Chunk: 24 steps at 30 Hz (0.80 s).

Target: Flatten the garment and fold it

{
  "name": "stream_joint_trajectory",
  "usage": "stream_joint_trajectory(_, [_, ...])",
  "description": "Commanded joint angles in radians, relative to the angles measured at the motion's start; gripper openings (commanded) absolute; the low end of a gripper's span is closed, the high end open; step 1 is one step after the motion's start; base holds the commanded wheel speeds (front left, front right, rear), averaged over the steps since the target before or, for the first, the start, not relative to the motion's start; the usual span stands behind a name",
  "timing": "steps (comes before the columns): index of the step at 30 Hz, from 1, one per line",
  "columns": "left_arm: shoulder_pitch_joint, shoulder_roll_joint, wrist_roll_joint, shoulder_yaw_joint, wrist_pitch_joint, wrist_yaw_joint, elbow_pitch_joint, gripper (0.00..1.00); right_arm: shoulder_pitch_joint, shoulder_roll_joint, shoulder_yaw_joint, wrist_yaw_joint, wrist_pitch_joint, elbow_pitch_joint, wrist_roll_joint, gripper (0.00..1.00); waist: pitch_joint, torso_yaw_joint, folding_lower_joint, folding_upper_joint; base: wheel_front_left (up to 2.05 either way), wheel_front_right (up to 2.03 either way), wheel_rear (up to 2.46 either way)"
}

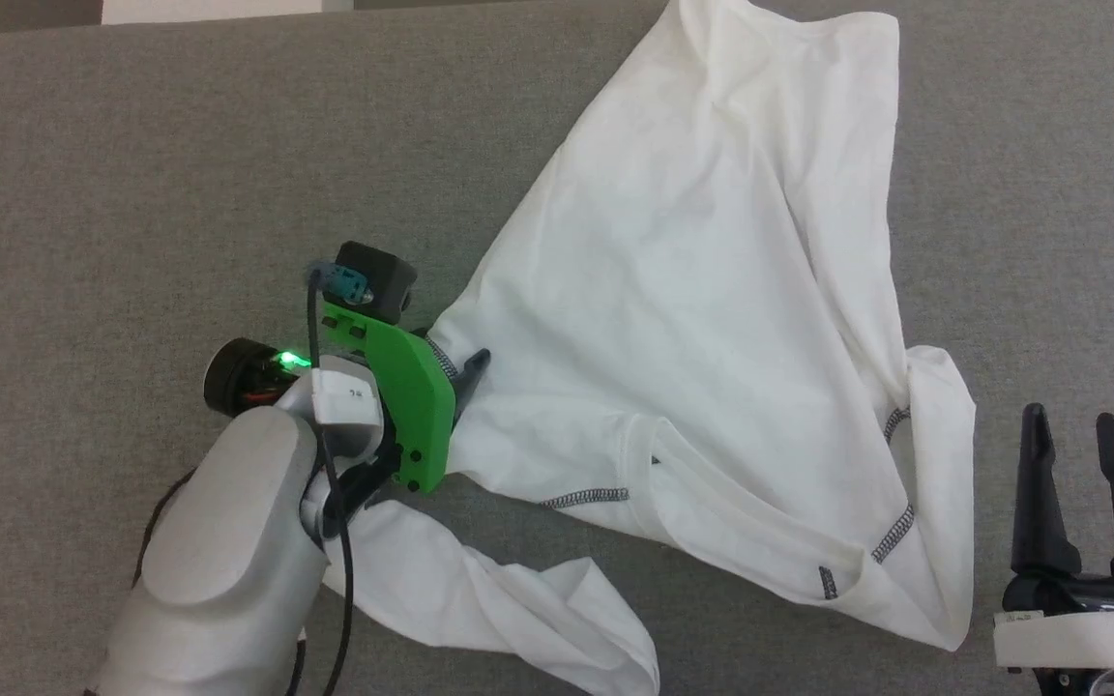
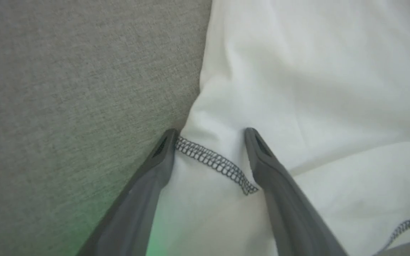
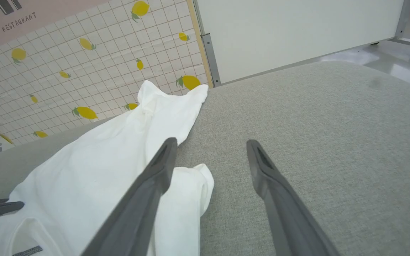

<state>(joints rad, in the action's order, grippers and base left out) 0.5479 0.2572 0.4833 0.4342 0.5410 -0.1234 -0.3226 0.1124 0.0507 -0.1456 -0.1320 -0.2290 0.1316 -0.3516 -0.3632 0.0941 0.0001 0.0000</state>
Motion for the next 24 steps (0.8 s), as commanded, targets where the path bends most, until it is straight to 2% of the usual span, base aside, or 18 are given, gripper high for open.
stream_joint_trajectory(1, [-0.020,-0.012,0.006,0.015,0.004,-0.002,-0.051,1.00,-0.018,0.000,-0.003,0.001,0.001,0.010,0.011,1.00,0.000,0.001,-0.0001,0.0000,0.00,0.00,0.00])
stream_joint_trajectory(2, [-0.022,-0.015,0.003,0.020,-0.005,-0.002,-0.071,0.53,-0.017,0.000,-0.004,0.001,0.005,0.016,0.014,1.00,0.001,-0.001,-0.0001,0.0000,0.00,0.00,0.00])
stream_joint_trajectory(3, [-0.023,-0.017,0.000,0.025,-0.016,-0.002,-0.083,0.18,-0.017,0.000,-0.004,0.001,0.008,0.021,0.016,1.00,0.002,-0.003,-0.0001,0.0000,0.00,0.00,0.00])
stream_joint_trajectory(4, [-0.026,-0.022,0.003,0.028,-0.031,-0.002,-0.097,0.00,-0.017,0.000,-0.006,0.001,0.011,0.026,0.018,1.00,0.003,-0.007,-0.0001,0.0000,0.00,0.00,0.00])
stream_joint_trajectory(8, [-0.022,-0.022,0.013,0.039,-0.078,-0.004,-0.113,0.00,-0.016,0.000,-0.015,0.001,0.024,0.043,0.025,1.00,0.009,-0.026,-0.0001,0.0000,0.00,0.00,0.00])
stream_joint_trajectory(13, [0.009,0.034,0.002,0.002,-0.178,-0.004,-0.033,0.00,-0.015,0.000,-0.022,0.001,0.032,0.060,0.023,1.00,0.009,-0.044,-0.0001,0.0000,0.00,0.00,0.00])
stream_joint_trajectory(15, [0.036,0.080,-0.020,-0.054,-0.267,0.023,0.054,0.00,-0.016,0.000,-0.023,0.001,0.029,0.064,0.017,1.00,-0.007,-0.050,-0.0001,0.0000,0.00,0.00,0.00])
stream_joint_trajectory(17, [0.047,0.108,-0.026,-0.087,-0.301,0.038,0.087,0.00,-0.019,0.000,-0.021,0.001,0.027,0.063,0.014,1.00,-0.022,-0.049,-0.0001,0.0000,0.00,0.00,0.00])
stream_joint_trajectory(20, [0.056,0.129,-0.008,-0.130,-0.322,0.052,0.096,0.00,-0.032,0.000,-0.018,0.001,0.022,0.060,0.010,1.00,-0.052,-0.044,-0.0001,0.0000,0.00,0.00,0.00])
stream_joint_trajectory(22, [0.071,0.133,0.000,-0.154,-0.343,0.068,0.051,0.00,-0.053,0.000,-0.016,0.001,0.018,0.053,0.010,1.00,-0.090,-0.037,-0.0001,0.0000,0.00,0.00,0.00])
stream_joint_trajectory(23, [0.073,0.130,0.001,-0.153,-0.346,0.069,0.035,0.23,-0.058,0.000,-0.015,0.001,0.017,0.050,0.011,1.00,-0.097,-0.035,-0.0001,0.0000,0.00,0.00,0.00])
stream_joint_trajectory(24, [0.076,0.119,0.009,-0.158,-0.357,0.071,0.019,0.69,-0.064,0.000,-0.014,0.001,0.016,0.048,0.011,1.00,-0.103,-0.034,-0.0001,0.0000,0.00,0.00,0.00])
